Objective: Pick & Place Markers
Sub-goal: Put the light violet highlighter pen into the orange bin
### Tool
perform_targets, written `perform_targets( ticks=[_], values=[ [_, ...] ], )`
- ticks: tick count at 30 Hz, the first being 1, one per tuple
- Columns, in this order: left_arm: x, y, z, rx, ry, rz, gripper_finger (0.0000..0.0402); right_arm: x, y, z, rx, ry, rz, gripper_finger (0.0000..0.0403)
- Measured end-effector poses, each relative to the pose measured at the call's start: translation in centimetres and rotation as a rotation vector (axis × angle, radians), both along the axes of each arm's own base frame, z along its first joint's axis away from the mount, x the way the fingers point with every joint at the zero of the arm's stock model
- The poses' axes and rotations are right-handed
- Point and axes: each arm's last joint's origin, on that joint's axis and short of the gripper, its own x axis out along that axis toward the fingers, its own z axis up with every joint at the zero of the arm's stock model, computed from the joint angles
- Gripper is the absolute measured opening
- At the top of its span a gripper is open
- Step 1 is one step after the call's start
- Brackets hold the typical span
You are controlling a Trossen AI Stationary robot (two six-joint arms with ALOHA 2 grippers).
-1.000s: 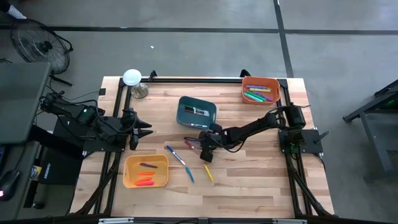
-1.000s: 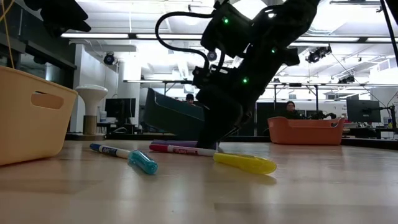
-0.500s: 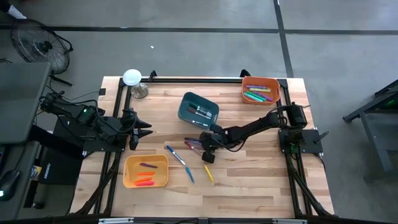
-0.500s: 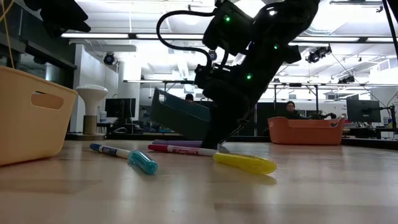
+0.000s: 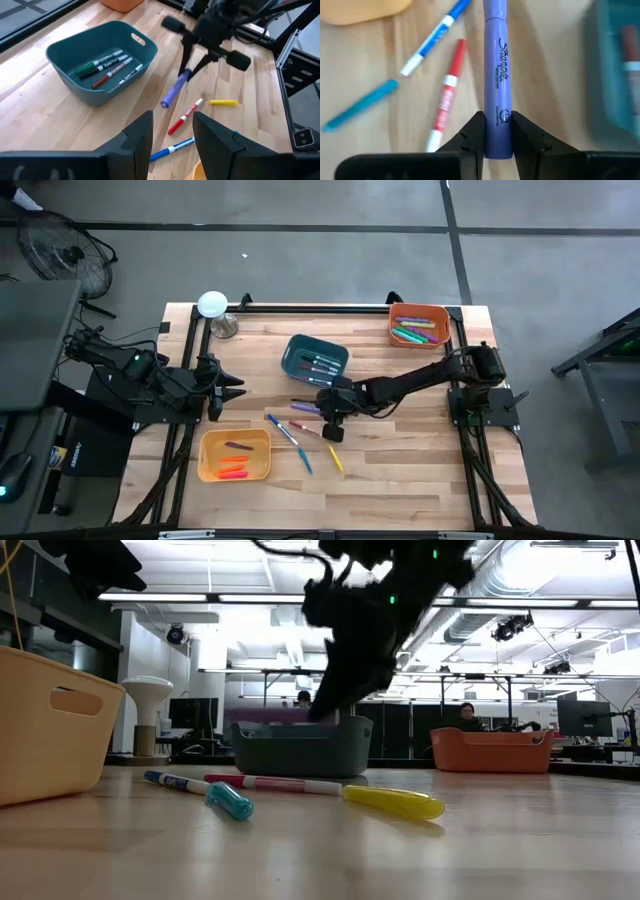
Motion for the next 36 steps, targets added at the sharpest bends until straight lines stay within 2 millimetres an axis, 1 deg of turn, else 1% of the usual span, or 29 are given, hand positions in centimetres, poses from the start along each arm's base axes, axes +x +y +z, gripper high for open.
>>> perform_targets(
  ticks=[3,6,11,14,16,20,25,27,30,33,36],
  values=[
    [0.0,0.0,0.0,0.0,0.0,0.0,0.0137,-0.1,-0.2,2.0,-0.037,0.034,-0.025,0.0064],
    [0.0,0.0,0.0,0.0,0.001,0.0,0.0137,-0.6,-0.6,4.2,-0.054,0.08,-0.071,0.0064],
    [0.0,0.0,0.0,0.002,0.0,0.002,0.0137,-2.2,-2.2,7.3,-0.079,0.179,-0.188,0.0064],
    [0.0,0.0,0.0,0.007,0.001,0.0,0.0137,-3.8,-3.6,9.0,-0.109,0.224,-0.267,0.0064],
    [0.0,0.0,0.0,0.014,0.002,-0.004,0.0137,-5.2,-4.8,9.8,-0.122,0.265,-0.324,0.0064],
    [0.0,0.0,0.0,0.022,0.001,-0.008,0.0137,-8.9,-7.4,11.3,-0.152,0.35,-0.461,0.0064],
    [0.0,0.0,0.0,0.028,0.0,-0.003,0.0137,-13.8,-10.6,12.1,-0.152,0.389,-0.612,0.0064],
    [0.0,0.0,0.0,0.028,0.001,-0.003,0.0137,-15.6,-11.6,12.0,-0.136,0.396,-0.648,0.0064],
    [0.0,0.0,0.0,0.028,0.002,-0.003,0.0137,-18.0,-13.1,11.3,-0.089,0.417,-0.72,0.0064],
    [0.0,0.0,0.0,0.029,0.001,-0.002,0.0137,-19.8,-14.3,10.4,-0.078,0.453,-0.764,0.0064],
    [0.0,0.0,0.0,0.03,0.001,0.0,0.0137,-20.9,-15.5,9.5,-0.061,0.51,-0.752,0.0064]
  ],
)
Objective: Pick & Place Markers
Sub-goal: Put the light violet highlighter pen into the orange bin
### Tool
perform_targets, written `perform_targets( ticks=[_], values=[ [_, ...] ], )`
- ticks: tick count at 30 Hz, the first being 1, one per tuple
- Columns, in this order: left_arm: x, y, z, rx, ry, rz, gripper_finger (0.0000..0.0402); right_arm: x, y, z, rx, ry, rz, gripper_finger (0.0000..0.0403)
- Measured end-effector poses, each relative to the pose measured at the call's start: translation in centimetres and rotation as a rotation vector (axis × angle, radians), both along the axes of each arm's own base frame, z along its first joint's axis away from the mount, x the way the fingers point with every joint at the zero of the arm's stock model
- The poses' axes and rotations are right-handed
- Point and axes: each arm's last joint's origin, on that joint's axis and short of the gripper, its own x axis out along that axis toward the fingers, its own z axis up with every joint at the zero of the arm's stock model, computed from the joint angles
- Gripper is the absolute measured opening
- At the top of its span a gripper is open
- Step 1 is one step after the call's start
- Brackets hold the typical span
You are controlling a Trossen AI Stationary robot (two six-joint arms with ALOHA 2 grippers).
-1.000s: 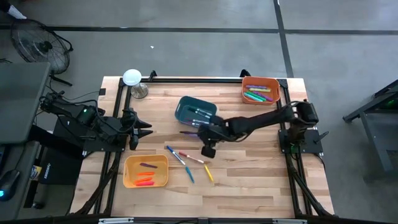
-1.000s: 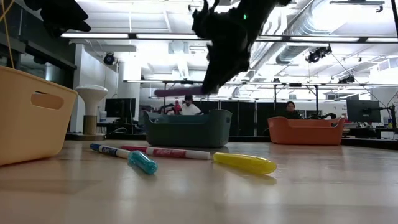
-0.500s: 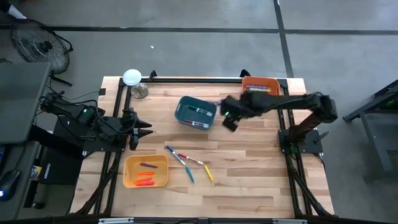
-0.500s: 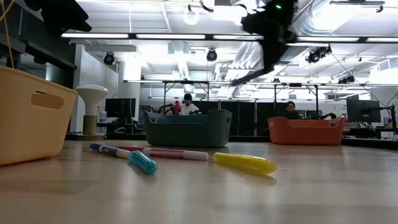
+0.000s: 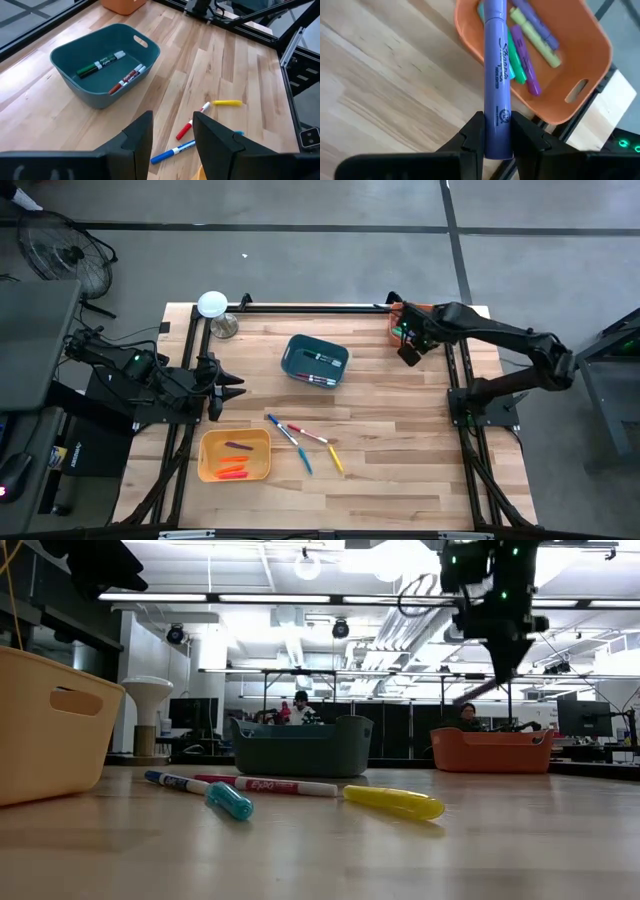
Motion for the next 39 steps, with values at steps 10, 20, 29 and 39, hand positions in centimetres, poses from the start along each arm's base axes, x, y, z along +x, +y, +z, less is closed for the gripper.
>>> perform_targets(
  ticks=[10,20,29,39],
  values=[
    [0.0,0.0,0.1,-0.005,-0.01,0.0,0.0137,-2.0,-3.5,-1.0,0.034,0.091,0.004,0.0064],
    [0.3,0.2,0.8,0.018,-0.103,0.097,0.0137,-2.2,-5.7,-2.5,0.105,0.18,0.131,0.0064],
    [0.4,0.3,1.0,0.041,-0.134,0.152,0.0137,-0.8,-9.0,-6.5,0.145,0.347,0.264,0.0064],
    [0.4,0.3,1.0,0.015,-0.144,0.175,0.0137,0.2,-10.8,-8.7,0.133,0.373,0.395,0.0075]
  ],
)
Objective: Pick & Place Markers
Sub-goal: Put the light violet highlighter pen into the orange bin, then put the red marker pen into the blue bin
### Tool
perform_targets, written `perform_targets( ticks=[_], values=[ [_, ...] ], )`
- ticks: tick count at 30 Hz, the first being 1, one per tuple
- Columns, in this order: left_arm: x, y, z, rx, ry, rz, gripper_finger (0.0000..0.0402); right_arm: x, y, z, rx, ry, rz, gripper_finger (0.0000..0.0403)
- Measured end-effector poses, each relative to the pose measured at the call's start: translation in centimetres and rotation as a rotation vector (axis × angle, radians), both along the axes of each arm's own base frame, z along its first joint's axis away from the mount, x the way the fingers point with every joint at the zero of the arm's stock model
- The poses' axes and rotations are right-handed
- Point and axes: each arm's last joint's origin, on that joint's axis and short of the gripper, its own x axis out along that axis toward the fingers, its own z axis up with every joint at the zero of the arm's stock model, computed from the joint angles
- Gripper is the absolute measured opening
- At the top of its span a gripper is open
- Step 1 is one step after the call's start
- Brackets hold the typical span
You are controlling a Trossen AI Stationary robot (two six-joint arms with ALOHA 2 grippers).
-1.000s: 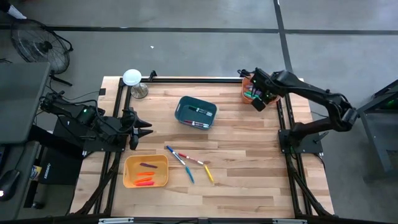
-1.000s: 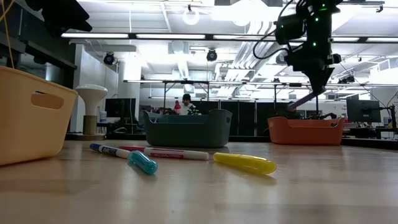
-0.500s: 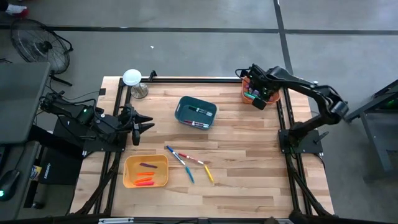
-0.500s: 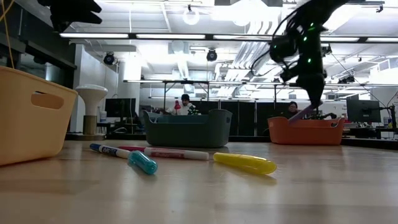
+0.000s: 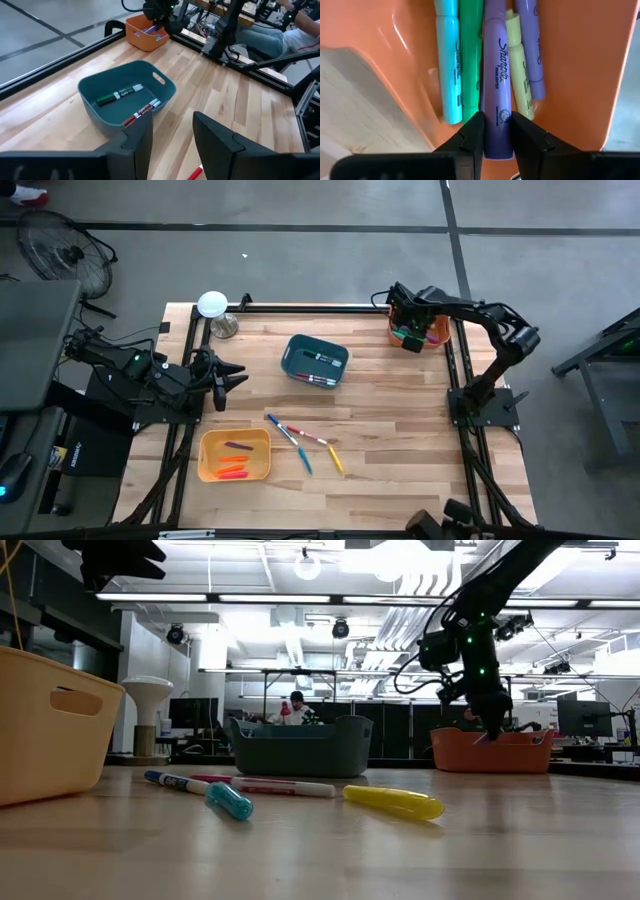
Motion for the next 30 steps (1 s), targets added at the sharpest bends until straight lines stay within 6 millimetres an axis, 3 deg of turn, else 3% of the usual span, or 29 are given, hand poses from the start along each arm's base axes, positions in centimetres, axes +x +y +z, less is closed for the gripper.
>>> perform_targets(
  ticks=[9,18,30],
  values=[
    [0.0,0.1,0.0,0.01,-0.009,0.037,0.0137,-0.1,-0.1,0.1,-0.03,0.041,0.017,0.011],
    [0.0,0.1,0.0,0.01,-0.009,0.038,0.0137,0.0,0.0,0.2,-0.039,-0.01,-0.048,0.0188],
    [1.5,-0.4,0.4,0.024,-0.064,0.108,0.0137,-0.9,1.8,5.1,-0.09,-0.355,-0.211,0.0206]
  ],
)
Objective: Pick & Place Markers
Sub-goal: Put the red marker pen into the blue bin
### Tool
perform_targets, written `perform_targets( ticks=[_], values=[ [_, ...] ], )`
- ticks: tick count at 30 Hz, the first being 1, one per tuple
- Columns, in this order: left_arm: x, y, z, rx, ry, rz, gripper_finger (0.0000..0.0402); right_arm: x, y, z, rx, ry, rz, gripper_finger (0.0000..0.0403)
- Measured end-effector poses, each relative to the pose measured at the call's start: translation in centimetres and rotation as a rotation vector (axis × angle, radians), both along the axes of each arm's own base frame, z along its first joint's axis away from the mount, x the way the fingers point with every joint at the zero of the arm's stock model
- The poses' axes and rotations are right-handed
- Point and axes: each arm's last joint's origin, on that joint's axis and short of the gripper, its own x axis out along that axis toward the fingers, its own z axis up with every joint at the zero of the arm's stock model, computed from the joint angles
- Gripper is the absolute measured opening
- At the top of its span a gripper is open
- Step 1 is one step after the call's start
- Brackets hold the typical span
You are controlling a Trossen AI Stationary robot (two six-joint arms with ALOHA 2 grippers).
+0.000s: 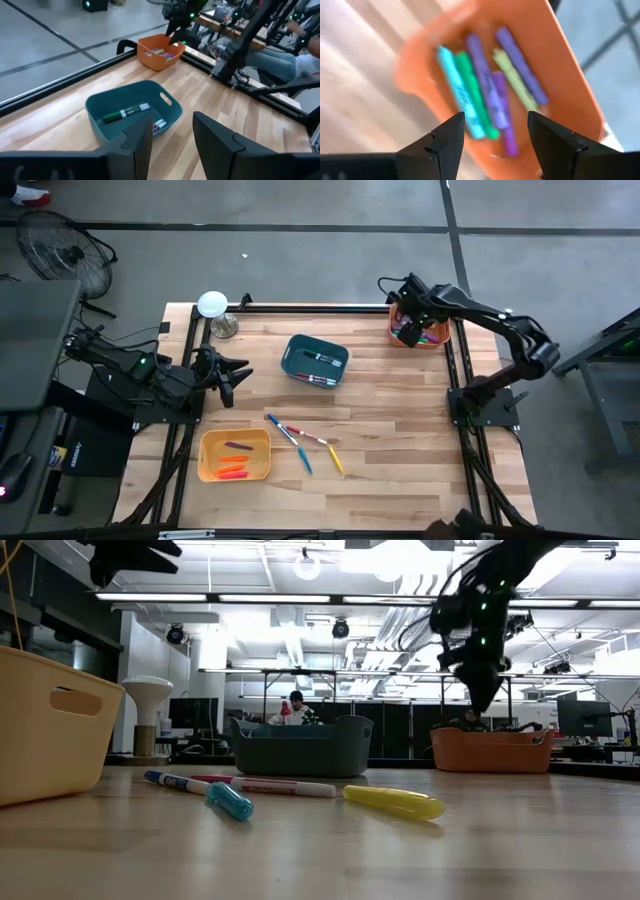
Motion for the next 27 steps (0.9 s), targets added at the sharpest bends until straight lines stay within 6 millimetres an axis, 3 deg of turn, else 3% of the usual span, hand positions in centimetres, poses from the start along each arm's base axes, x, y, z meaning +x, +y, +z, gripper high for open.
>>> perform_targets(
  ticks=[7,15,22,27],
  values=[
    [1.6,-0.7,-0.5,0.011,0.022,0.003,0.0137,-0.5,2.2,3.1,0.051,-0.275,0.038,0.0206],
    [4.0,-1.9,-1.8,-0.007,0.092,-0.052,0.0137,0.4,6.2,5.6,0.085,-0.441,0.199,0.0206],
    [5.9,-3.1,-3.7,0.025,0.243,-0.188,0.0137,0.9,9.9,7.1,0.151,-0.554,0.111,0.0206],
    [7.4,-2.8,-5.0,0.015,0.348,-0.333,0.0137,0.7,13.0,7.6,0.238,-0.567,0.053,0.0206]
  ],
)
